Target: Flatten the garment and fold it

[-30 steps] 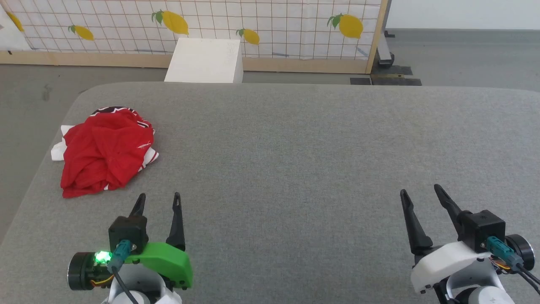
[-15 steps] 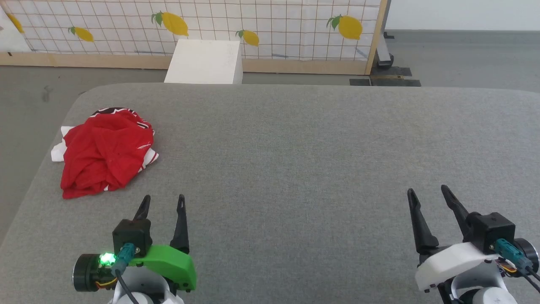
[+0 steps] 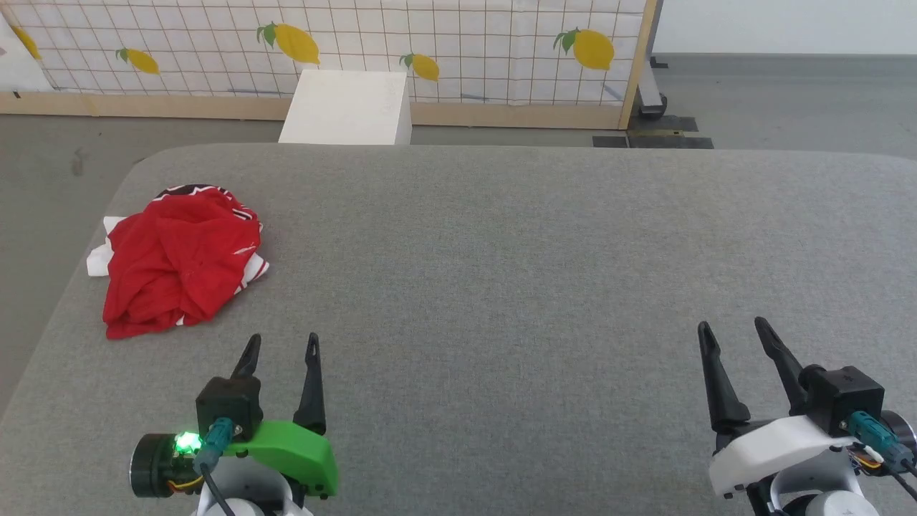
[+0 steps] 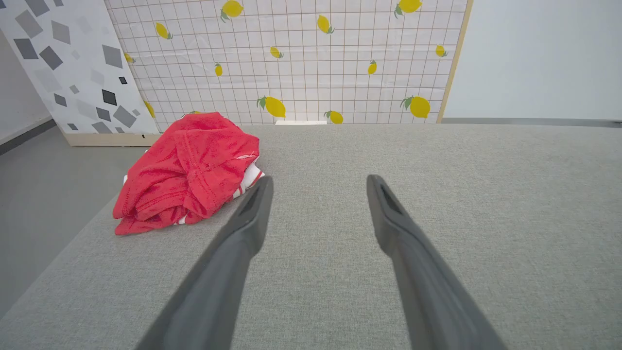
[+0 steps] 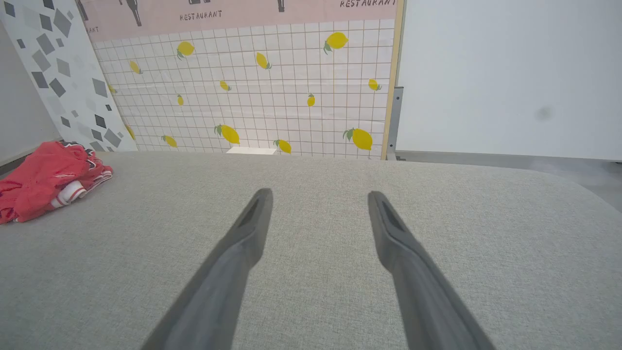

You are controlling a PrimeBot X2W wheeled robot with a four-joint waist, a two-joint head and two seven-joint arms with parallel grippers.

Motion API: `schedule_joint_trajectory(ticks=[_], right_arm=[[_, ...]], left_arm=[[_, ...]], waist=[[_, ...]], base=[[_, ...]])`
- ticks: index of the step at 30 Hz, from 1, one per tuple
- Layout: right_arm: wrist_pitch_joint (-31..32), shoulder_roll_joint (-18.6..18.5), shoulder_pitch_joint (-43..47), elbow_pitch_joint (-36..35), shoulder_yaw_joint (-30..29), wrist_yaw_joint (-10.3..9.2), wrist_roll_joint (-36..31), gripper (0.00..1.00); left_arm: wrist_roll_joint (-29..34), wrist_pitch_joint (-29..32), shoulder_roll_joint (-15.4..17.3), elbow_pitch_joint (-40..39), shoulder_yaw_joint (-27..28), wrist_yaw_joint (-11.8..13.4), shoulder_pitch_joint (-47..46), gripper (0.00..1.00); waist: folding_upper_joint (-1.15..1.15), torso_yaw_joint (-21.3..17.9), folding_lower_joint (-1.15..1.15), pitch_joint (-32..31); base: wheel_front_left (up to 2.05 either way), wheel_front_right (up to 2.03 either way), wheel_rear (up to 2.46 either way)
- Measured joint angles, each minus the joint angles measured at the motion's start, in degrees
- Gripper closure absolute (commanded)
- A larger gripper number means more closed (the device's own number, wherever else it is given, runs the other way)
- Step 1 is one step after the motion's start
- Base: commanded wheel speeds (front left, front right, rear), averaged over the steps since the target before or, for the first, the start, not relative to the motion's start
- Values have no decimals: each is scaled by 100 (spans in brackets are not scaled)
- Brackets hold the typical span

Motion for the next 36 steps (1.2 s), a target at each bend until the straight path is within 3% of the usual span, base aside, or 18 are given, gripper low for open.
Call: schedule_joint_trajectory(ticks=[36], right_arm=[[-435, 1, 39, 314, -200, 0, 405, 0]], left_arm=[[-198, -446, -1, 330, -175, 0, 1, 0]], waist=[[0, -14, 0, -72]], base=[[0, 0, 0]])
